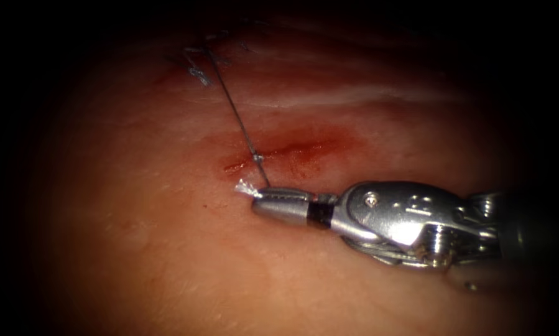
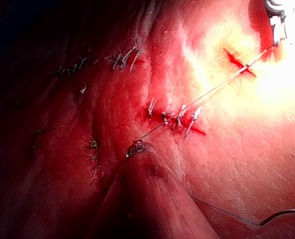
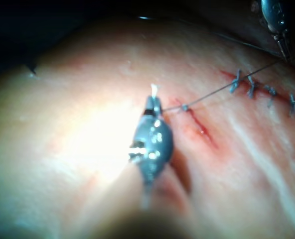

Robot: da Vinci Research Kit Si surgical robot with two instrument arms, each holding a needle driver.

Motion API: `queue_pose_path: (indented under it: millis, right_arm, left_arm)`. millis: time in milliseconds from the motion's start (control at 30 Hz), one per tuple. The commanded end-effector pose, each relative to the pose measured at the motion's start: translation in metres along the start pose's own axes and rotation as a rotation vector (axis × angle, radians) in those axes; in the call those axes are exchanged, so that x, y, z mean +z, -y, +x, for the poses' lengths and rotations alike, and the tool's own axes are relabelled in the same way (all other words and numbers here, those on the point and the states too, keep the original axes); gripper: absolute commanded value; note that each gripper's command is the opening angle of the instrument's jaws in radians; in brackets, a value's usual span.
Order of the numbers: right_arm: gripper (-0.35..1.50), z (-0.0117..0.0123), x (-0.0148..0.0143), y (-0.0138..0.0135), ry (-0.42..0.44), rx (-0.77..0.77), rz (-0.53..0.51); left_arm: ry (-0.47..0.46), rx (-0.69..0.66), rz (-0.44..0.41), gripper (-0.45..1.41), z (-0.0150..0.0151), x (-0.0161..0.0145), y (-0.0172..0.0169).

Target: Wound Closure

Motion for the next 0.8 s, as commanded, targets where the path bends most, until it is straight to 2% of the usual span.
queue_pose_path:
  millis: [33,167,233,400,567,667,800]
  right_arm:
    - [0.76,-0.0005,0.0007,0.0004,0.0,0.001,0.005]
    - [1.23,-0.0004,0.0006,0.0007,0.0,0.001,0.007]
    - [1.32,-0.0004,0.0004,0.0007,0.001,0.002,0.009]
    - [1.32,0.0004,-0.0017,0.0003,0.004,0.057,0.057]
    - [1.28,0.0027,-0.0037,-0.0021,-0.001,0.106,0.042]
    - [1.28,0.0038,-0.0039,-0.0037,-0.014,0.121,0.021]
    - [1.3,0.0039,-0.0025,-0.006,-0.017,0.13,-0.007]
  left_arm:
    - [-0.002,0.002,0.0,-0.45,0.0001,0.0008,-0.0001]
    - [-0.001,-0.003,-0.004,-0.45,0.0005,0.0004,-0.0003]
    - [0.0,-0.008,-0.008,-0.45,0.0008,-0.0001,-0.0005]
    - [-0.035,-0.011,-0.018,-0.45,0.0031,-0.0031,-0.0014]
    - [-0.07,-0.016,-0.031,-0.45,0.0064,-0.0072,-0.0027]
    - [-0.09,-0.016,-0.034,-0.45,0.0084,-0.0098,-0.0037]
    - [-0.108,-0.007,-0.038,-0.45,0.0111,-0.0127,-0.005]
